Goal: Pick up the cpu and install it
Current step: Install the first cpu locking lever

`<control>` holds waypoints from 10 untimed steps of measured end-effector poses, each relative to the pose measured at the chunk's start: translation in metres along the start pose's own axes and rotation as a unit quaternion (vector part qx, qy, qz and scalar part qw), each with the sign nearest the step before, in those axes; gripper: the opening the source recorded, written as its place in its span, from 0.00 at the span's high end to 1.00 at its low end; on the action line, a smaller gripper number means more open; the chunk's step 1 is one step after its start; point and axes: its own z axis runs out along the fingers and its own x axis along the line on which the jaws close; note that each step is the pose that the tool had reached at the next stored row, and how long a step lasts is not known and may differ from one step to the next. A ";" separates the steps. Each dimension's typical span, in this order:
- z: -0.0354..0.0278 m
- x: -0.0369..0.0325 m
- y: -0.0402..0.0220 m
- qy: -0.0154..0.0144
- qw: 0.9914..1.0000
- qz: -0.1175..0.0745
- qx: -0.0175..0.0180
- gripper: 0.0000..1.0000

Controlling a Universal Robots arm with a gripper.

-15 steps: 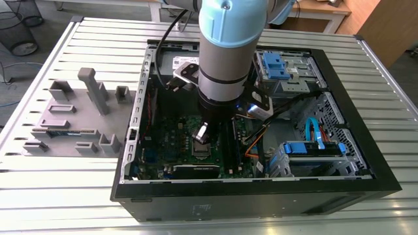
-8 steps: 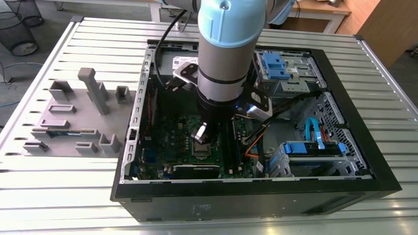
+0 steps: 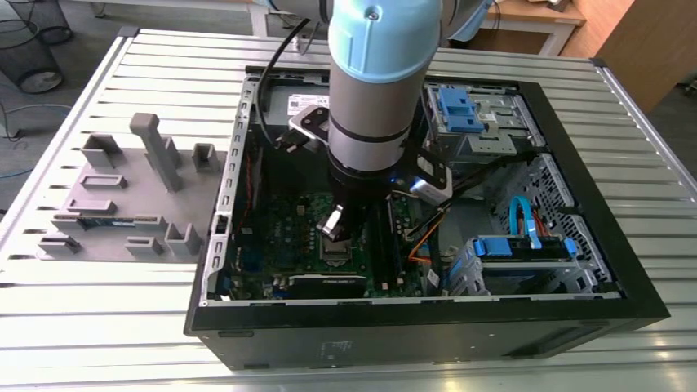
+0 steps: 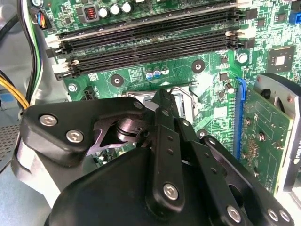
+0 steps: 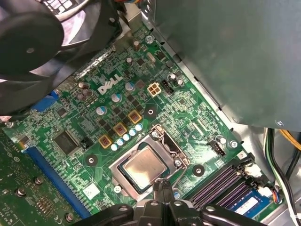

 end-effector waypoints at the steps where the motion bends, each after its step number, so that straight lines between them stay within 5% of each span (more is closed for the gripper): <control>1: 0.0005 0.0000 0.0000 0.000 1.000 0.004 0.000 0.89; 10: 0.0038 0.0002 0.0002 0.000 1.000 0.028 0.001 0.89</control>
